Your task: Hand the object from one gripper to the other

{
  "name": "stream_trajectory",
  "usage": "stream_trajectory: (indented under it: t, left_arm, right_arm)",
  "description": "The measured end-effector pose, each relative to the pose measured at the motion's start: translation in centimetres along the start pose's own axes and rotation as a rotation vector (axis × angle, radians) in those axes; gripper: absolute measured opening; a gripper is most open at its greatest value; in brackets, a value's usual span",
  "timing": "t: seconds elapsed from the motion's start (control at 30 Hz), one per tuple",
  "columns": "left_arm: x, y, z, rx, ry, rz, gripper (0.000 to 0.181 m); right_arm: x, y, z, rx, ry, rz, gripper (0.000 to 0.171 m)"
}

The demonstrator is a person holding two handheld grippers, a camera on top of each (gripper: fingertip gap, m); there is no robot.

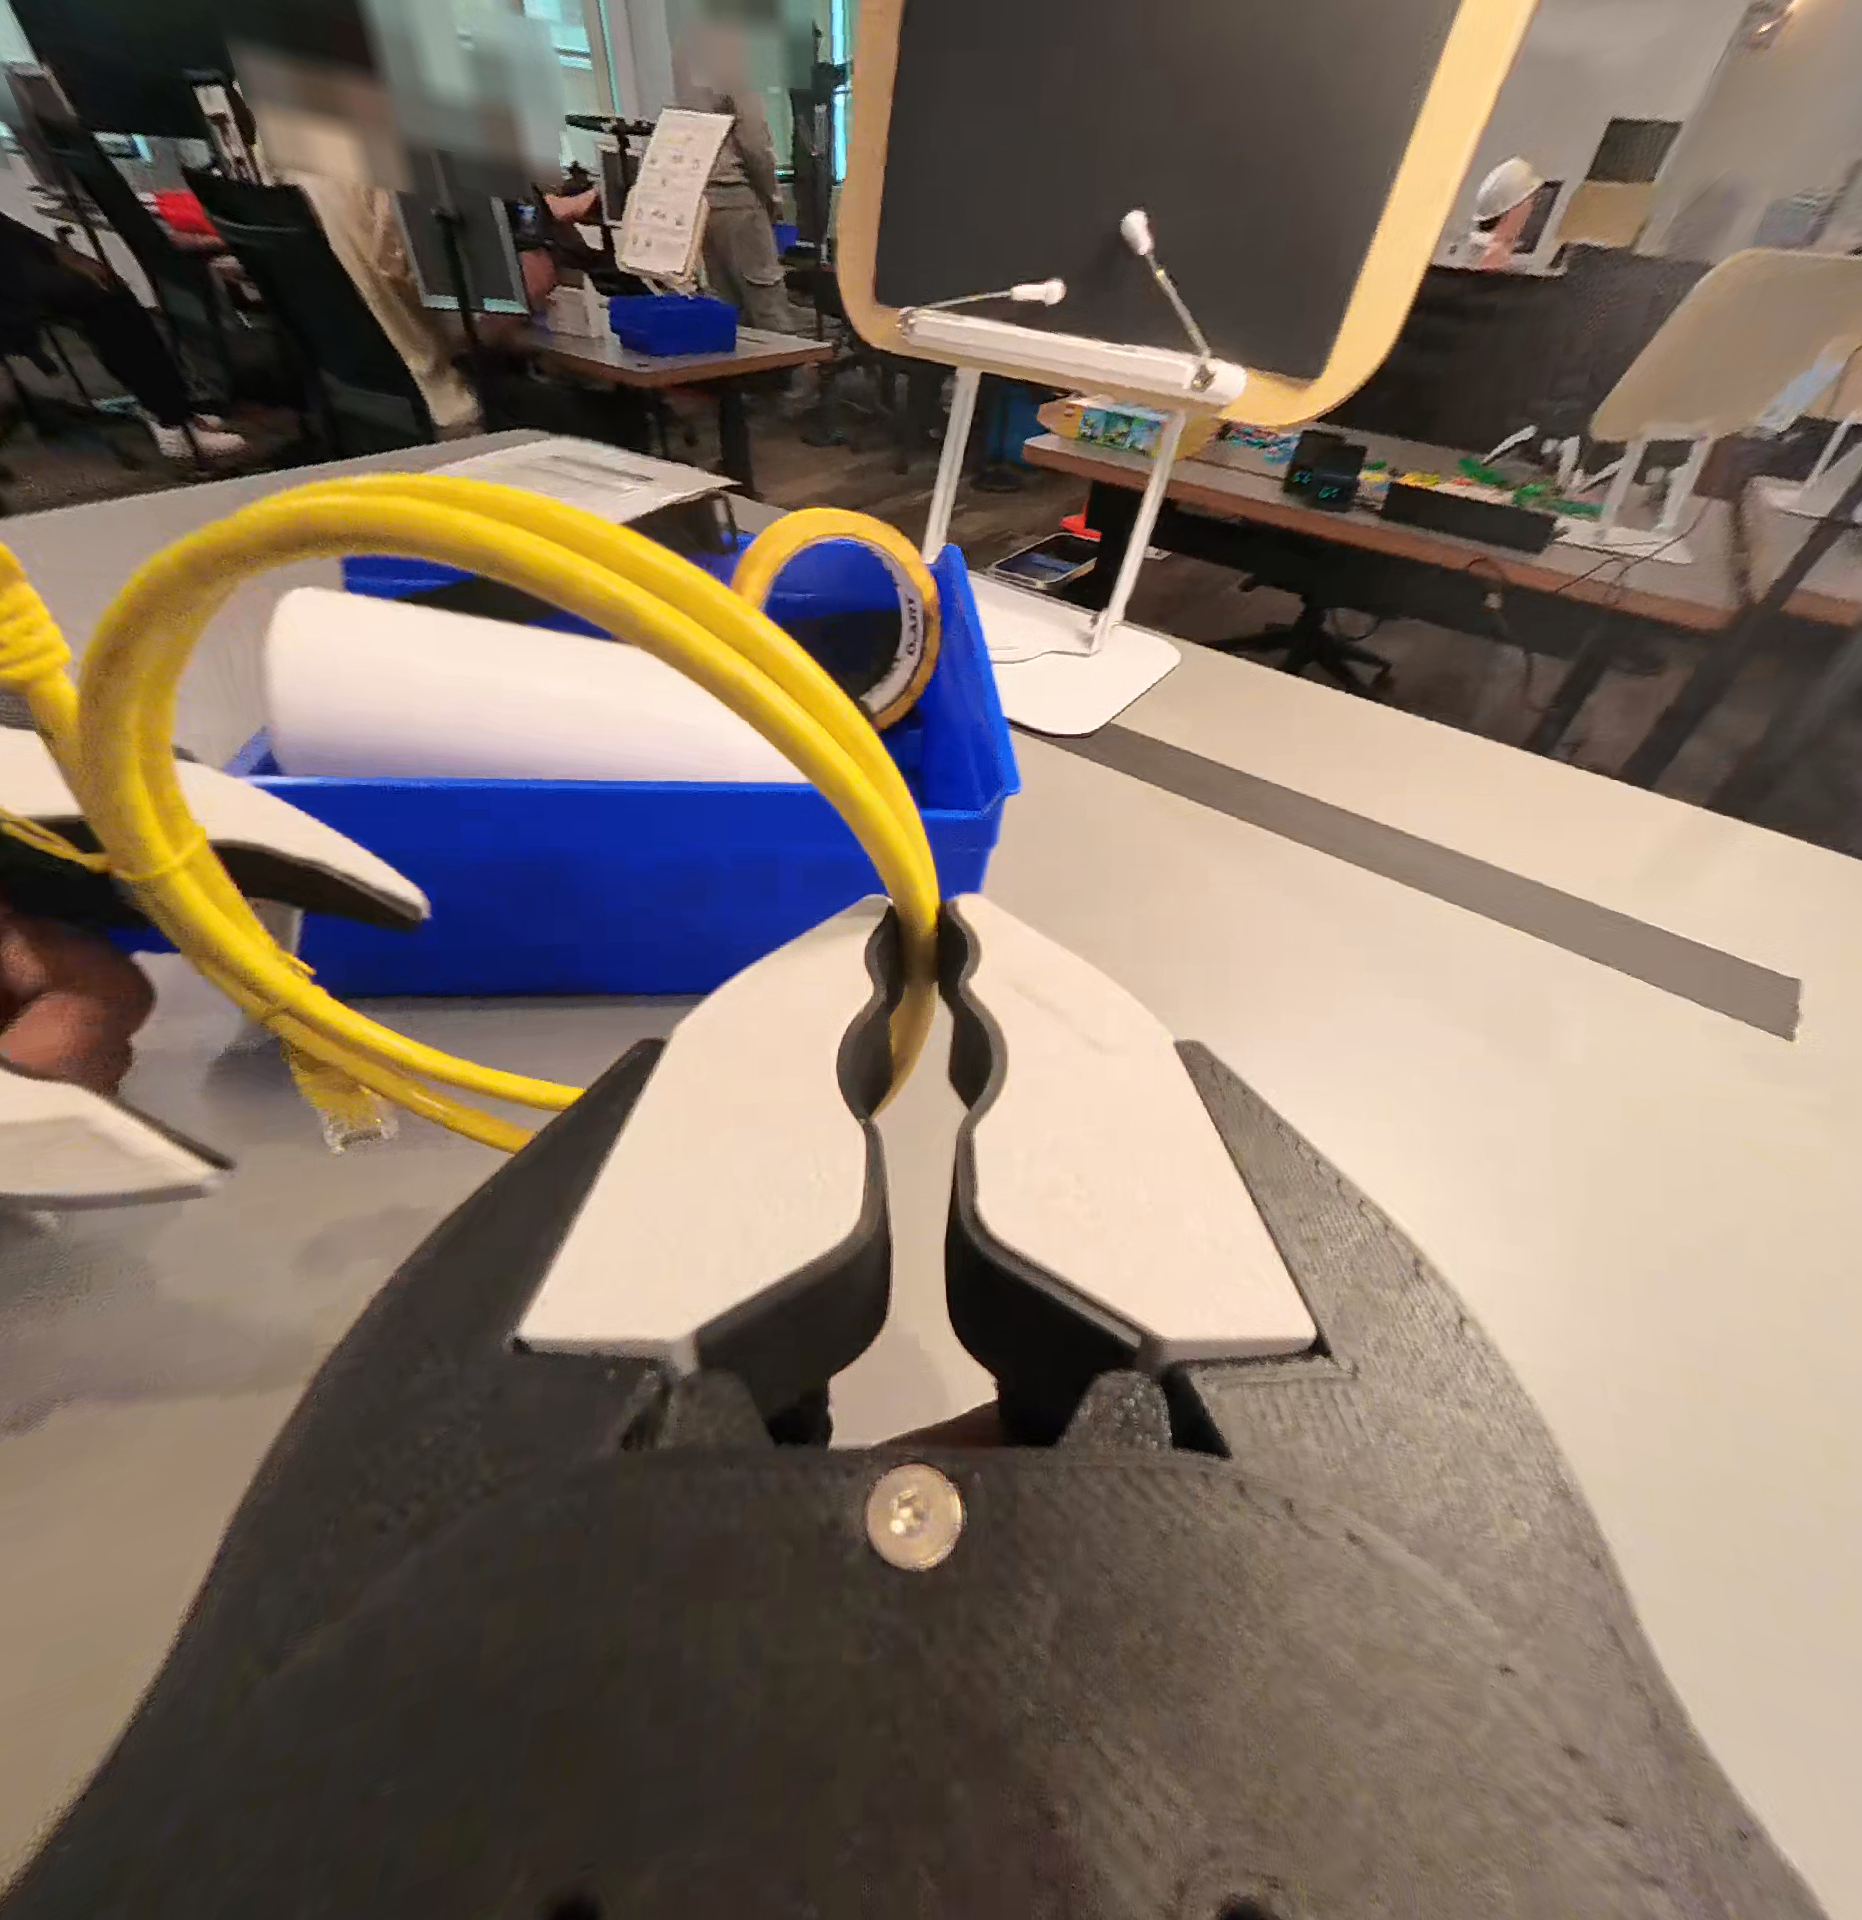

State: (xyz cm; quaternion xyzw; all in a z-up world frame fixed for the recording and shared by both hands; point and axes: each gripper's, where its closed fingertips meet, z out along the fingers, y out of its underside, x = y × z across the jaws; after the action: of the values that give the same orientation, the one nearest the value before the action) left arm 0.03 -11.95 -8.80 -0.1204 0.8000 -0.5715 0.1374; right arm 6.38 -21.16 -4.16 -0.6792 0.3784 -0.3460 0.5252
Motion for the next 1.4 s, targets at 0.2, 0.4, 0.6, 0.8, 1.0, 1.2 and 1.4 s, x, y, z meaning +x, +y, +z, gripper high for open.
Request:
stream_trajectory:
  t: [0.2, 0.4, 0.6, 0.8, 1.0, 1.2, 1.4]
  left_arm:
    - [0.4, 2.1, 0.4, -0.190, 0.024, 0.066, 0.047]
    - [0.4, 3.8, 0.5, -0.278, 0.033, 0.071, 0.012]
    - [0.1, 3.4, 0.3, -0.244, 0.074, -0.110, 0.011]
    - [-0.6, 1.2, -0.4, -0.102, 0.179, -0.402, 0.010]
    - [-1.3, -2.0, -1.4, 0.097, 0.273, -0.655, 0.010]
    - [-2.1, -3.8, -2.0, 0.248, 0.307, -0.858, 0.010]
    - [-1.0, -3.9, -1.8, 0.262, 0.323, -0.905, 0.010]
  right_arm:
    - [-1.9, 0.6, 0.5, -0.082, -0.005, -0.179, 0.005]
    - [-3.8, 0.4, 1.0, -0.096, -0.039, -0.254, 0.006]
    - [-3.0, -0.1, 0.7, -0.026, -0.009, -0.312, 0.022]
    - [-2.1, -1.9, -2.2, 0.194, 0.044, -0.442, 0.032]
    - [-2.1, -0.2, -3.3, 0.243, 0.198, -0.892, 0.042]
    - [-3.2, 1.5, -0.2, 0.159, 0.495, -1.314, 0.069]
    - [-5.6, 0.0, 1.5, 0.235, 0.600, -1.345, 0.071]
